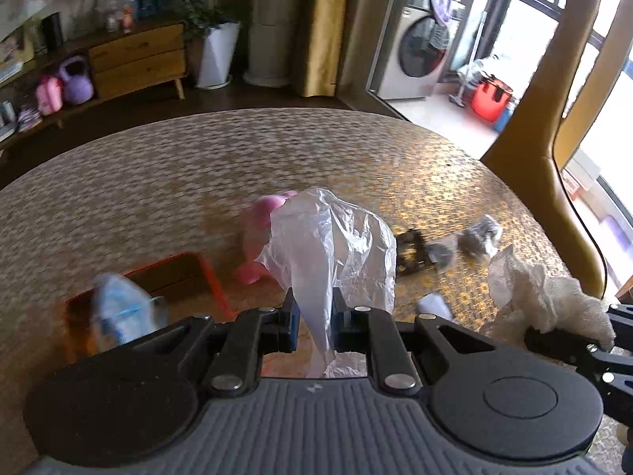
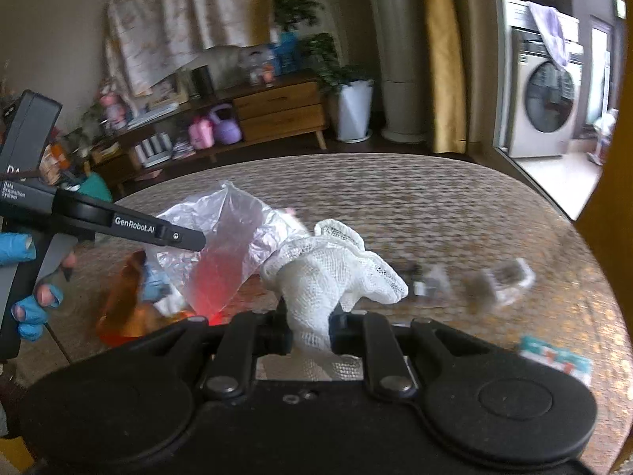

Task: Organize soft objects
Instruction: 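Carry the plastic bag and mesh cloth into the red tin and release both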

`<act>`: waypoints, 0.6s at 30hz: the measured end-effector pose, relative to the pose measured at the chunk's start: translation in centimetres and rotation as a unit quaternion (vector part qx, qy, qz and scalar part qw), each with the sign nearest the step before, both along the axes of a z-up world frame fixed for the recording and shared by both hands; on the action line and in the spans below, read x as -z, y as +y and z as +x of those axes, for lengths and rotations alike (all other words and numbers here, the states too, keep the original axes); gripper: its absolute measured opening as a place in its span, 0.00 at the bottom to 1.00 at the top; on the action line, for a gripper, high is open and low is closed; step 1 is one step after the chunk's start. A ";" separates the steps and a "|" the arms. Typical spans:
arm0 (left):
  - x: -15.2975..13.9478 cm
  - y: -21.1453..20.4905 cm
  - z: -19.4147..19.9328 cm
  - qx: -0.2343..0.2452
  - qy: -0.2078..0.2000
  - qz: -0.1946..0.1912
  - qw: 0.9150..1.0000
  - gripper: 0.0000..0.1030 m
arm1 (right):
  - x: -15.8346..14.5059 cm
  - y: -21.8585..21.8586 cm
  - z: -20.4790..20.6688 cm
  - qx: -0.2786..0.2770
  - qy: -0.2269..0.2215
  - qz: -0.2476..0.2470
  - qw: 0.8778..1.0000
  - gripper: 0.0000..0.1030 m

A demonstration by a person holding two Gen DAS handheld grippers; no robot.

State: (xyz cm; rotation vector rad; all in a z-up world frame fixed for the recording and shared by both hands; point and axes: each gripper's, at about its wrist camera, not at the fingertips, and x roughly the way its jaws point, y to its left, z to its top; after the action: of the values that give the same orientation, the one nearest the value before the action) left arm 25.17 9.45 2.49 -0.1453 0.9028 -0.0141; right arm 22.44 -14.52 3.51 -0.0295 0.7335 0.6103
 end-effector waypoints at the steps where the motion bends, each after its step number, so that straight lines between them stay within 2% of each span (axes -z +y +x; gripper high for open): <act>1: -0.1 0.9 -0.6 -0.005 0.000 0.000 1.000 0.14 | 0.0 0.7 -0.3 -0.006 0.002 0.001 1.000 0.14; 10: 0.1 7.1 -4.5 -0.045 0.003 0.001 0.999 0.14 | 0.2 8.7 -2.2 -0.064 0.012 0.001 0.998 0.15; 18: 2.3 11.6 -6.8 -0.072 0.020 0.006 0.997 0.14 | 1.2 14.4 -2.7 -0.099 0.021 -0.004 0.995 0.16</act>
State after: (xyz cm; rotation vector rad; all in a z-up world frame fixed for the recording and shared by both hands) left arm 18.35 21.02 0.24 -0.1997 0.9298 0.1284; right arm 19.76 -0.10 2.35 -0.0981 0.7786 0.7981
